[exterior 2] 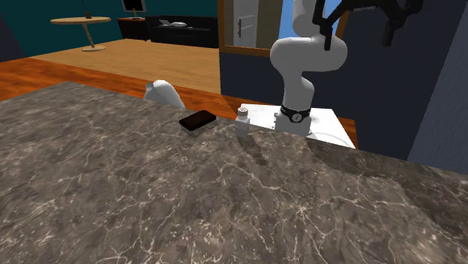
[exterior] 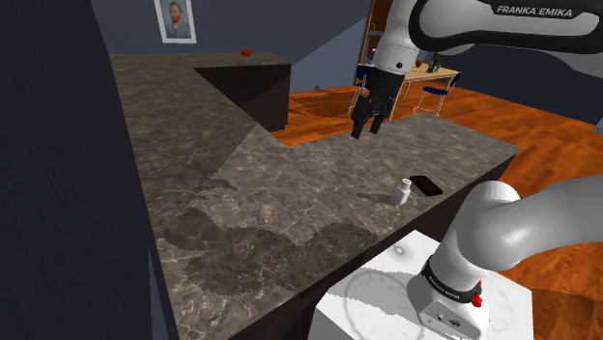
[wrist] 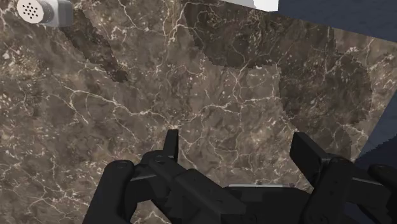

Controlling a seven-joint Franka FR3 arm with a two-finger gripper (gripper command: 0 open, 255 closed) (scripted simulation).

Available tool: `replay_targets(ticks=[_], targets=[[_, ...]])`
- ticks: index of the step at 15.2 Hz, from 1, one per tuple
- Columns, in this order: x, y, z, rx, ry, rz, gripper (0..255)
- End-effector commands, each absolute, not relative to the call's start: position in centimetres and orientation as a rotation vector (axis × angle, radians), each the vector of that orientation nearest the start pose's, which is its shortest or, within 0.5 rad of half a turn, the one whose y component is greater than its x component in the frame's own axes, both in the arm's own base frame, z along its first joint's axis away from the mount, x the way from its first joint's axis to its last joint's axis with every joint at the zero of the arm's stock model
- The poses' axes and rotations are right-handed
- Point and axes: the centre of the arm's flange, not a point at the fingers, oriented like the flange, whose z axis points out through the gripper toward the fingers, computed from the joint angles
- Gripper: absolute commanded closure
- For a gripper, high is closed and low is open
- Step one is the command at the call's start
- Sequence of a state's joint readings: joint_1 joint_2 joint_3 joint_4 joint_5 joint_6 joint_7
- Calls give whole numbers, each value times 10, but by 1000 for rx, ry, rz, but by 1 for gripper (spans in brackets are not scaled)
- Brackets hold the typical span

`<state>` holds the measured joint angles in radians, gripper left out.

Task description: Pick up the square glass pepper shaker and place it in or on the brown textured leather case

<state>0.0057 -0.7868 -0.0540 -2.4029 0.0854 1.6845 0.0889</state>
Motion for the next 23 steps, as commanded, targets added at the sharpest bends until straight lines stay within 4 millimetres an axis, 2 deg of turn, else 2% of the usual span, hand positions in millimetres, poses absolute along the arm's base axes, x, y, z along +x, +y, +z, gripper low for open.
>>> replay_targets(ticks=[1, 23], targets=[[317, -11, 579, -3009, 195, -97, 0], [223, -191, 396, -3097, 33, 118, 0]])
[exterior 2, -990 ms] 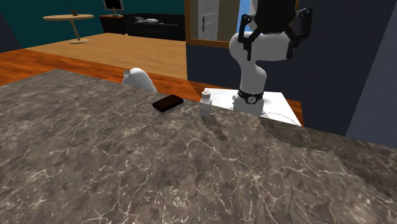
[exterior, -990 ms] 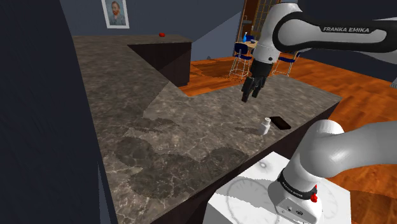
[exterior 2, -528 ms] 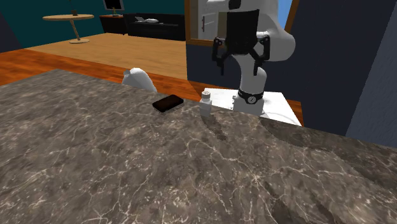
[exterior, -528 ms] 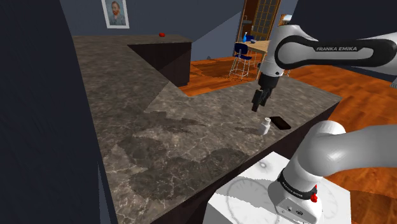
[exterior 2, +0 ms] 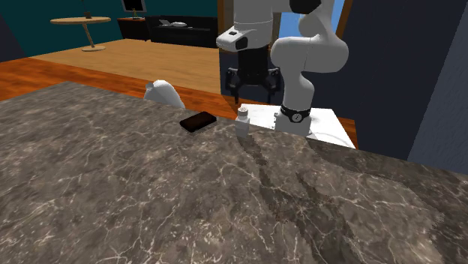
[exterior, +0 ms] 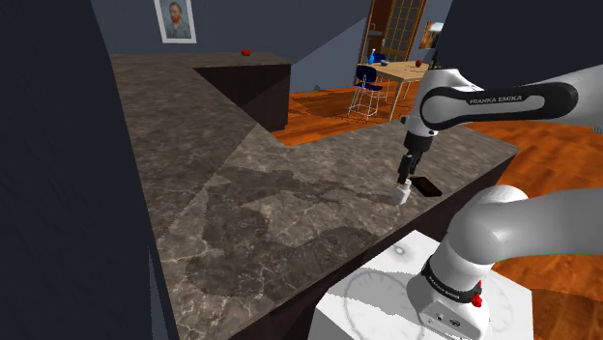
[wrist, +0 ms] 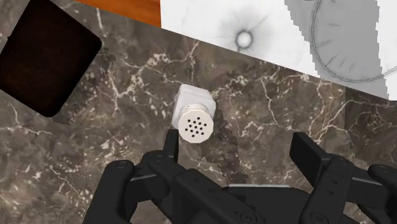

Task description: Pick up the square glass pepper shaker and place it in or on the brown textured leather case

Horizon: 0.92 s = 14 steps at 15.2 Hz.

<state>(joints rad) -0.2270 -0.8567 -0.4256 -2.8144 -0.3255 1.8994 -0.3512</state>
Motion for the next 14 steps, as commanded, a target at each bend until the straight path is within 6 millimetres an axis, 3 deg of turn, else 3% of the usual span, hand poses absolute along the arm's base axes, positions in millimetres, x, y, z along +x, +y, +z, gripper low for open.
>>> replay_targets(ticks=[1, 2, 10, 14], targets=[[219, -200, 389, -3100, 25, 128, 0], [214, -209, 381, -3104, 17, 138, 0], [211, -208, 341, -3104, 17, 138, 0], [211, -208, 341, -3104, 17, 138, 0]])
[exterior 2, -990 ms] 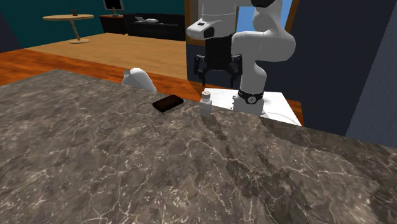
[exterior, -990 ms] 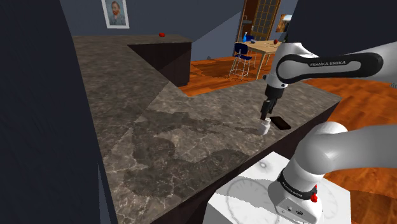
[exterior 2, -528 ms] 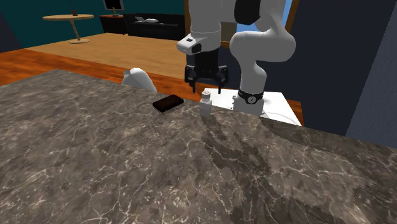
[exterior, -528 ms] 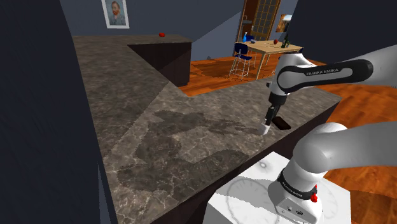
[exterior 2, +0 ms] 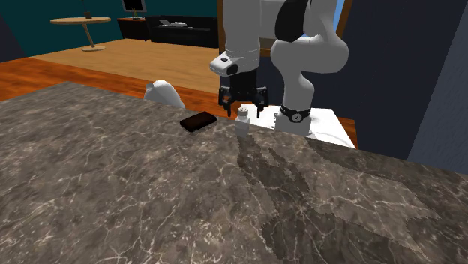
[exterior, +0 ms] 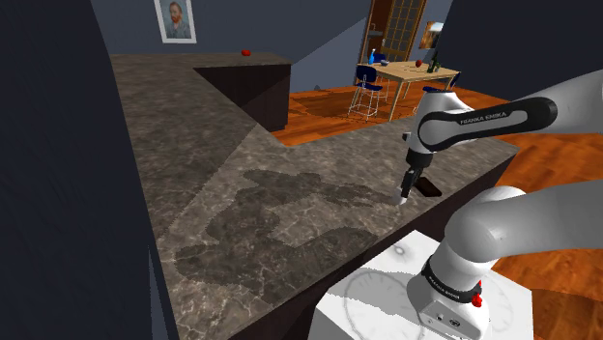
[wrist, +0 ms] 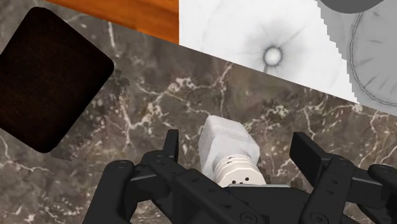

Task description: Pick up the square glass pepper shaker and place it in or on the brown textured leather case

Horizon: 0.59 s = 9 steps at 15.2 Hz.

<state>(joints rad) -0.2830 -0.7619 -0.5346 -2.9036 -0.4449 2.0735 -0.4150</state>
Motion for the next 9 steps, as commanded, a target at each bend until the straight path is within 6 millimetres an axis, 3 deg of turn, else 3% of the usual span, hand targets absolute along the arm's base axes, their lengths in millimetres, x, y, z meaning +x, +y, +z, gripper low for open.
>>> replay_targets(ticks=[1, 4, 5, 9], targets=[[211, -208, 341, -3104, 17, 138, 0], [211, -208, 341, -3104, 17, 138, 0], [211, -208, 341, -3104, 17, 138, 255], [211, -208, 341, -3104, 17, 138, 255]])
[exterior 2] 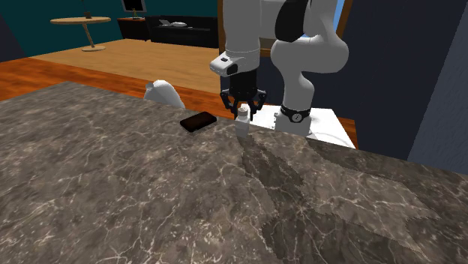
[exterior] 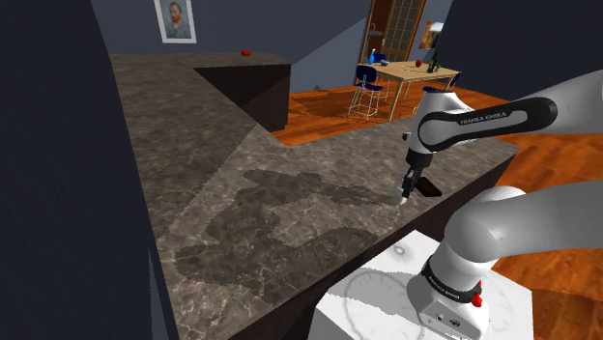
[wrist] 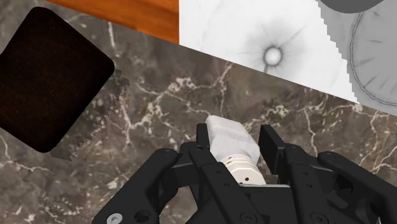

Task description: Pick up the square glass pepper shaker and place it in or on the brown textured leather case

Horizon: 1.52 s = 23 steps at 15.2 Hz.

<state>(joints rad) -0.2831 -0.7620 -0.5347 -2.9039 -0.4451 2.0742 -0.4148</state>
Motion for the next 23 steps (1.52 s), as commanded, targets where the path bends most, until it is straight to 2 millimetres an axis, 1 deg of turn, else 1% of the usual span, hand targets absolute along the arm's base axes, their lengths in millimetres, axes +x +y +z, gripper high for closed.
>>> replay_targets(ticks=[1, 5, 22, 23], targets=[[211, -208, 341, -3104, 17, 138, 255], [211, -208, 341, -3104, 17, 138, 255], [211, -208, 431, -3104, 17, 138, 255], [211, -208, 433, -3104, 17, 138, 255]])
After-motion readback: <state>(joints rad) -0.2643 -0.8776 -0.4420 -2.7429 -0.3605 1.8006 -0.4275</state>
